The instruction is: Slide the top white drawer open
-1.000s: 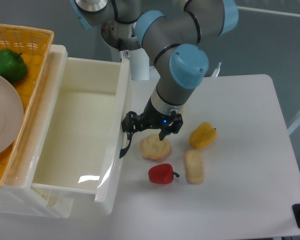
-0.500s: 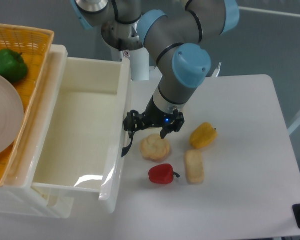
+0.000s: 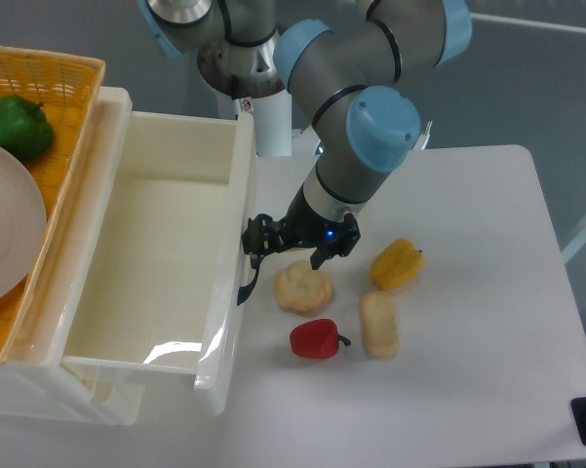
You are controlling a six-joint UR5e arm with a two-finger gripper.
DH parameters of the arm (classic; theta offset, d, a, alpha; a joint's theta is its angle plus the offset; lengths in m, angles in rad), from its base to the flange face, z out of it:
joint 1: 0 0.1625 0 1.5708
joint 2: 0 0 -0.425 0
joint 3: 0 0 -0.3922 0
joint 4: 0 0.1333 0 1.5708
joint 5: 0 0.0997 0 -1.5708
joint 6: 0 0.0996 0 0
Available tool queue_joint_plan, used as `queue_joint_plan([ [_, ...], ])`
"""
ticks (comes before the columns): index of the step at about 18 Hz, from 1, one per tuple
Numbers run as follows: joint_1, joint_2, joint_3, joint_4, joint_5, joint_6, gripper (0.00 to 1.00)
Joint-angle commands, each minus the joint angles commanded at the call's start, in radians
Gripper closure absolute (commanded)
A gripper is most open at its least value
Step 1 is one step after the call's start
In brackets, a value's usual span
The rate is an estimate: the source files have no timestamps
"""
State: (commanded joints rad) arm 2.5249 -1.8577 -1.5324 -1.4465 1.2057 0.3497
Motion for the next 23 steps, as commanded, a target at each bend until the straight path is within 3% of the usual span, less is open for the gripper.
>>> queue_joint_plan([
  [7,0.008,0.009,0.000,-0.052,0.025,-0.005,0.00],
  [15,0.037,0.011,0.012,-0.042,0.040,0.000,0.00],
  [18,0.046,0.009,0.032,0.020,0.133,0.002,0.00],
  [20,0.041,0.005,0.034,0.116,0.225,0.020,0.00],
  [23,0.041,-0.003,0.025,0.143,0.304,0.165,0.00],
])
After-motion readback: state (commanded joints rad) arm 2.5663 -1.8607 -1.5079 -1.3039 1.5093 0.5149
